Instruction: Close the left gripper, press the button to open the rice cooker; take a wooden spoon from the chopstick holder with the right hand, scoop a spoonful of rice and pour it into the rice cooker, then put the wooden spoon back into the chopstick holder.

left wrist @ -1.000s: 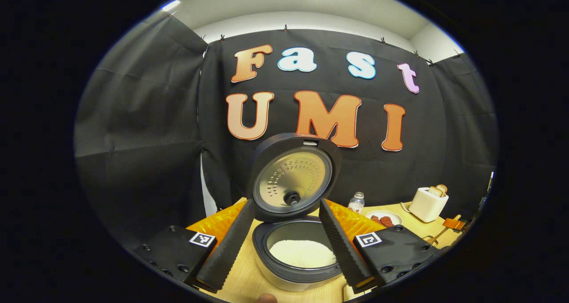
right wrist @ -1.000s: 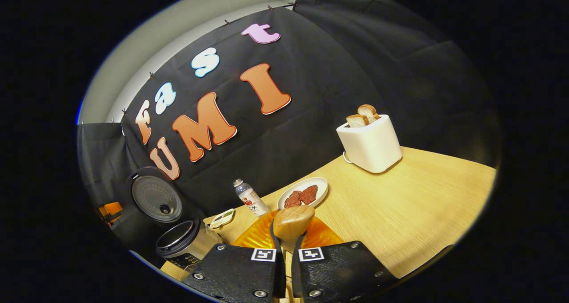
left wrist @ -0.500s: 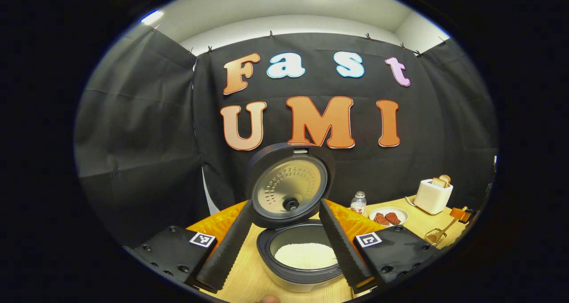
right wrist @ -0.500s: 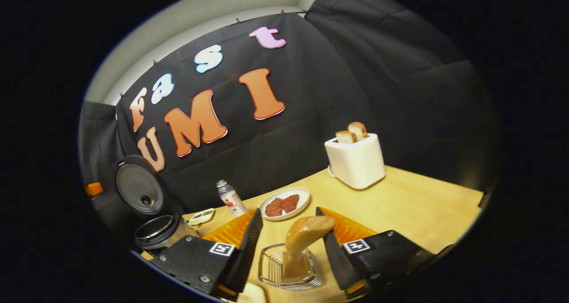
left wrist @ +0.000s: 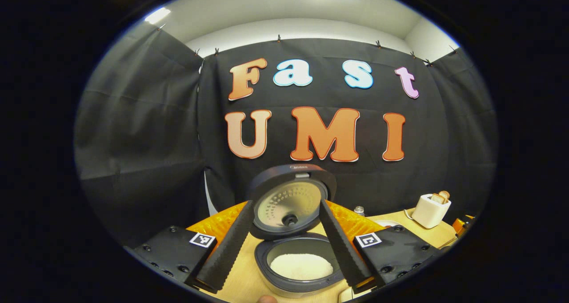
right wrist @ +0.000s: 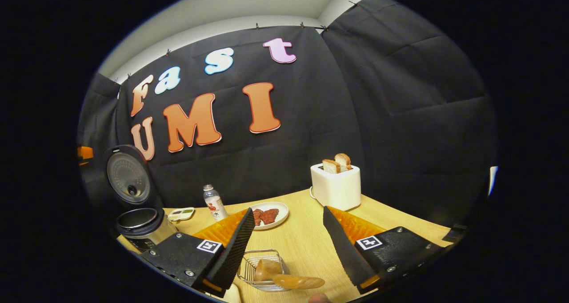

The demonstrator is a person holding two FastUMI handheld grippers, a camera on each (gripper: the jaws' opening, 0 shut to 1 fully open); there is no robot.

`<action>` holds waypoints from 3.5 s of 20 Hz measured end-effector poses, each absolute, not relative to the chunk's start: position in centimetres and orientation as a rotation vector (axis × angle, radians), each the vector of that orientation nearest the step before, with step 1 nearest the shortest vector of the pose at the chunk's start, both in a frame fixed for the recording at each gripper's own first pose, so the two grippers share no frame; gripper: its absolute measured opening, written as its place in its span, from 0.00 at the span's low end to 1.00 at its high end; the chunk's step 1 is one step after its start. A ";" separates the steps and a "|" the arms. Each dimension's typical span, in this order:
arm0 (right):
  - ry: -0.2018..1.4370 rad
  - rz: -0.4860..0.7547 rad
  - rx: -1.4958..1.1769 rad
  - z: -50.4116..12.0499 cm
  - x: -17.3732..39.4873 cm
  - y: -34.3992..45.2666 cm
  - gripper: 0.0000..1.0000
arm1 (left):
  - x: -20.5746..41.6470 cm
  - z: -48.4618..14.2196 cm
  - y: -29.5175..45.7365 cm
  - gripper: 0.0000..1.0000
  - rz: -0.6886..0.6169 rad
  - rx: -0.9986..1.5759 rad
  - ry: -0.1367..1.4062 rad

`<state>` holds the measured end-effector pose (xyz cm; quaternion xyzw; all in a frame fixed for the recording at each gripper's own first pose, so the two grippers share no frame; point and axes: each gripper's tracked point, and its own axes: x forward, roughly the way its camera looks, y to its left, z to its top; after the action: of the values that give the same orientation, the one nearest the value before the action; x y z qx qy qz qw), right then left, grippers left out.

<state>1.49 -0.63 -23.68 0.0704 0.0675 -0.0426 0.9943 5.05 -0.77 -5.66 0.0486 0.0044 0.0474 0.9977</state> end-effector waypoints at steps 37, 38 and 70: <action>0.186 -0.026 0.144 -25.2 -7.9 2.5 0.95 | 13.2 -12.9 -5.3 0.99 -0.075 0.008 0.380; 0.182 -0.023 0.138 -24.9 -8.8 2.4 0.95 | 12.4 -14.0 -5.7 0.99 -0.083 -0.006 0.399; 0.219 -0.057 0.115 -23.6 -11.3 0.6 0.94 | 6.9 -25.7 -6.7 0.96 -0.022 0.067 0.328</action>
<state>-11.25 0.63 -23.58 0.0573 0.1094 -0.0286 0.9919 6.89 -6.73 -25.73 0.0334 0.1631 -0.0109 0.9860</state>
